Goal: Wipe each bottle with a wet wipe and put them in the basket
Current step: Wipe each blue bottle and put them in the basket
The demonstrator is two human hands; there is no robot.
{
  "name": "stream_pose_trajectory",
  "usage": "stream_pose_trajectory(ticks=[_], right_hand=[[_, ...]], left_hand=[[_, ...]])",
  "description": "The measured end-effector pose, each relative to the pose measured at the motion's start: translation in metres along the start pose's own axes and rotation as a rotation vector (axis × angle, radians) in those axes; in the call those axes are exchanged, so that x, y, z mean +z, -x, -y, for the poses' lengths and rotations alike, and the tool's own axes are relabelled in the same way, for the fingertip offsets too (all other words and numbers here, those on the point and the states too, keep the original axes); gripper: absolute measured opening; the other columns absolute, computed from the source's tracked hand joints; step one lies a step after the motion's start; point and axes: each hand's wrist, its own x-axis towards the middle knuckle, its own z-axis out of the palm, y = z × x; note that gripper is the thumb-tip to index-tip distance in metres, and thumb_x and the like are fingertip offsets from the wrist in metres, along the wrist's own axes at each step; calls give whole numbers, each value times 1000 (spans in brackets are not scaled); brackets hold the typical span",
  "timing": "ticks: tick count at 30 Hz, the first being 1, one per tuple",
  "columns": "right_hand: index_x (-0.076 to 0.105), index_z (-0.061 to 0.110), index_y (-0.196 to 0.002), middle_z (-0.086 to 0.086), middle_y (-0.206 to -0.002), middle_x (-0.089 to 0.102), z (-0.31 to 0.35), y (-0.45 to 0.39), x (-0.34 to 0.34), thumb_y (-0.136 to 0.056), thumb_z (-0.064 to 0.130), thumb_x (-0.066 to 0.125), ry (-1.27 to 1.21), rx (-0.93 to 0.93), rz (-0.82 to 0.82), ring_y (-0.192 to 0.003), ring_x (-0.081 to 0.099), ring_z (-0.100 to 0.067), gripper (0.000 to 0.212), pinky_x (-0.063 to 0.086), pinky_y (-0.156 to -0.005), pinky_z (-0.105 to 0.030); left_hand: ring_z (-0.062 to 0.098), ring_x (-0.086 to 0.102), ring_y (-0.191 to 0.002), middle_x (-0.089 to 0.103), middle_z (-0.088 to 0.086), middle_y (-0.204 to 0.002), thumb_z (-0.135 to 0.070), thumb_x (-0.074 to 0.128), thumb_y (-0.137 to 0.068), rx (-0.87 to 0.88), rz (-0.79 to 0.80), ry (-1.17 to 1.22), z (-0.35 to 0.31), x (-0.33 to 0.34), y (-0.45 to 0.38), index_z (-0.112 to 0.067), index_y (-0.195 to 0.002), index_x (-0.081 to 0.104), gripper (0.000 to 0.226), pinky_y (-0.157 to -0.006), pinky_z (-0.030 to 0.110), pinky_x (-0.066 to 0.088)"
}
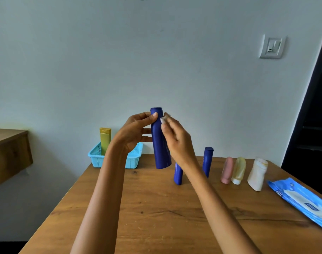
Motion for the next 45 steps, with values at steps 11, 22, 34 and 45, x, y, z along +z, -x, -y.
stream_pose_trajectory(ticks=[11,22,34,45], right_hand=[[70,8,-104,-6,-105,68,-16,-15,-1,-84,13,69,196,-229,-223,-89,62,-4,21,53,-76,-15],[73,7,-89,1,-84,68,-15,-3,2,-79,19,74,147,-158,-59,-76,67,-10,15,58,-70,-30],[69,19,-84,5,-82,64,3,-6,17,-80,35,69,207,-201,-124,-71,63,-7,16,55,-60,-29],[71,10,-88,-1,-89,68,-4,-24,11,-83,15,69,95,-212,-204,-77,66,-8,8,57,-69,-26]], left_hand=[[18,66,-79,69,4,-92,-29,62,-89,-50,-94,-23,7,0,-1,-13,-109,64,26,-62,28,56],[15,65,-76,66,2,-88,-29,61,-89,-39,-165,111,-1,-16,0,-15,-98,65,18,-65,29,57],[15,66,-74,68,1,-82,-32,63,-86,-48,-149,104,1,-18,3,-13,-96,67,22,-67,30,57],[16,66,-79,69,3,-89,-29,64,-86,-37,-149,12,4,-8,-2,-14,-104,66,23,-68,30,56]])
